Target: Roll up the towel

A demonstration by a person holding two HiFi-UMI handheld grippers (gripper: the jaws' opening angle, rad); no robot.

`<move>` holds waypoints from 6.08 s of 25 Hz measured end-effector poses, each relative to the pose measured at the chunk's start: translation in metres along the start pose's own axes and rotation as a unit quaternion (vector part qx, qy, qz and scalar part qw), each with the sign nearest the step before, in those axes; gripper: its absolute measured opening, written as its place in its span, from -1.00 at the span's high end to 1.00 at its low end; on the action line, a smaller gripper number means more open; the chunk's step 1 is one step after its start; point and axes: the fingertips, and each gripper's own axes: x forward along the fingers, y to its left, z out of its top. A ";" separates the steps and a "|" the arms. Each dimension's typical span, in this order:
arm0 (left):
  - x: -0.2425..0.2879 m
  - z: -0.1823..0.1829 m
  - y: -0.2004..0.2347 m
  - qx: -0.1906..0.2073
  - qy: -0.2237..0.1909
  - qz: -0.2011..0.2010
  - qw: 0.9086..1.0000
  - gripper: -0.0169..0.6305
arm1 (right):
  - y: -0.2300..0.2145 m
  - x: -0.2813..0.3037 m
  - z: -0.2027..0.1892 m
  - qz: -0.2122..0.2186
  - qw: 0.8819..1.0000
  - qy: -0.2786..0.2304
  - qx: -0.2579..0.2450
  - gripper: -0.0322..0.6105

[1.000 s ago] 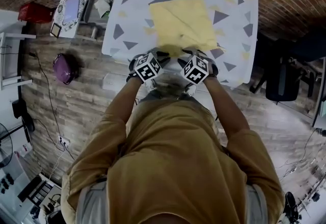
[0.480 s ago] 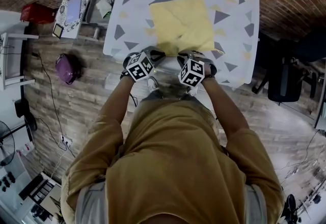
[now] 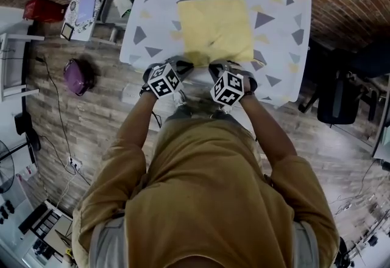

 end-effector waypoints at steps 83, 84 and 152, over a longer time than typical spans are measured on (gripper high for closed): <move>0.008 0.008 0.069 -0.113 -0.042 0.097 0.988 0.61 | -0.068 -0.011 -0.024 -0.042 0.985 -0.012 0.168 0.65; 0.004 0.009 0.070 -0.112 -0.047 0.104 0.987 0.61 | -0.064 -0.017 -0.024 -0.052 0.986 -0.016 0.159 0.65; 0.004 0.032 0.087 -0.210 -0.020 -0.141 0.967 0.66 | -0.091 -0.019 -0.036 0.122 0.954 0.026 0.272 0.81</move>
